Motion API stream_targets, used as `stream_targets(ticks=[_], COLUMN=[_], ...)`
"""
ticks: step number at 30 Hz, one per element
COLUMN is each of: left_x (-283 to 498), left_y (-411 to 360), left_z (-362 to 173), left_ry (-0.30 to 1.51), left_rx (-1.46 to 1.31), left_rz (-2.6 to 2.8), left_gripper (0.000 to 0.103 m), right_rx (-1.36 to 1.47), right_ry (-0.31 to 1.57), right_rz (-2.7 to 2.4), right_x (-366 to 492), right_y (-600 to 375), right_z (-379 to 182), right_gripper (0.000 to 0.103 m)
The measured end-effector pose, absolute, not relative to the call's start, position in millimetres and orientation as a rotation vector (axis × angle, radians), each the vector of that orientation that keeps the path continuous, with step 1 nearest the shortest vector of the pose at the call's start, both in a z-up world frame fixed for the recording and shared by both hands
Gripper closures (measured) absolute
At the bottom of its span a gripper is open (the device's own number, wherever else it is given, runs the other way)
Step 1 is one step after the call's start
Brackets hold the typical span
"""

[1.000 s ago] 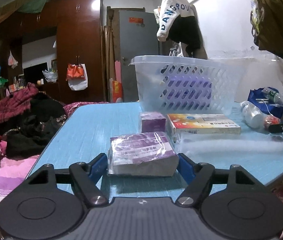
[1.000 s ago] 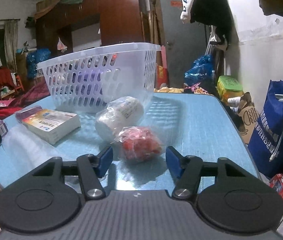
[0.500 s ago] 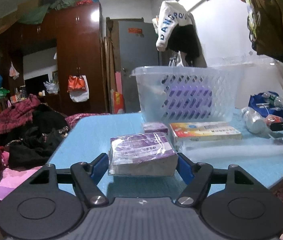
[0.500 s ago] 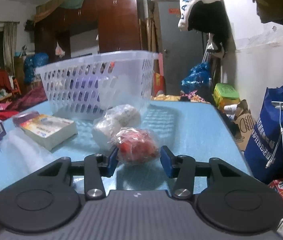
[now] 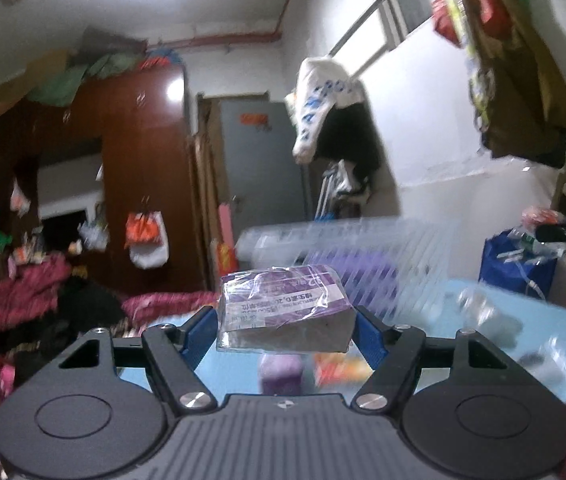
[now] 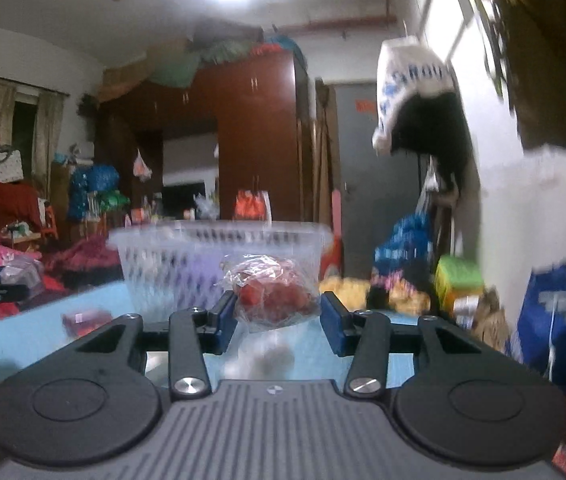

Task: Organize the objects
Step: 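Grasp the wrapped purple box with left gripper while right grasps the red bagged item, then lower the purple box into the basket with left while right drops the red item in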

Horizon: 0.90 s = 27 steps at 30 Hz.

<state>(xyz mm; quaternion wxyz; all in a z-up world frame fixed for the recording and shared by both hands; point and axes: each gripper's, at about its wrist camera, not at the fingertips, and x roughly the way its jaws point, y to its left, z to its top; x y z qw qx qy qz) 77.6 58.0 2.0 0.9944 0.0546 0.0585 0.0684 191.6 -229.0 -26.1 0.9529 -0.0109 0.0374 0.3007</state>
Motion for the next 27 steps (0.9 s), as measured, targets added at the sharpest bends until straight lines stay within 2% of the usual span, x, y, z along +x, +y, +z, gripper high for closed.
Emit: stream_targets(ticks=[8, 12, 19, 23, 27], left_x=[120, 168, 282, 307, 322], left_y=[34, 30, 37, 56, 59], left_z=[69, 98, 96, 85, 81], left_ry=[0.066, 0.136, 0.479, 0.613, 0.686], left_rx=[0.123, 0.095, 0.069, 0.036, 0.049], left_rz=[0.043, -0.015, -0.023, -0.024, -0.044], left_gripper=[0.027, 0.027, 0.028, 0.028, 0.027], right_rx=[-0.077, -0.117, -0.218, -0.23, -0.264], right_ry=[-0.015, -0.01, 0.281, 0.439, 0.501], right_rz=[0.627, 0.638, 0.678, 0.696, 0.689], right_x=[203, 224, 316, 347, 352], right_y=[-208, -189, -129, -110, -101], right_z=[27, 43, 45, 35, 28], right_gripper=[0.055, 0.055, 0.055, 0.055, 0.055])
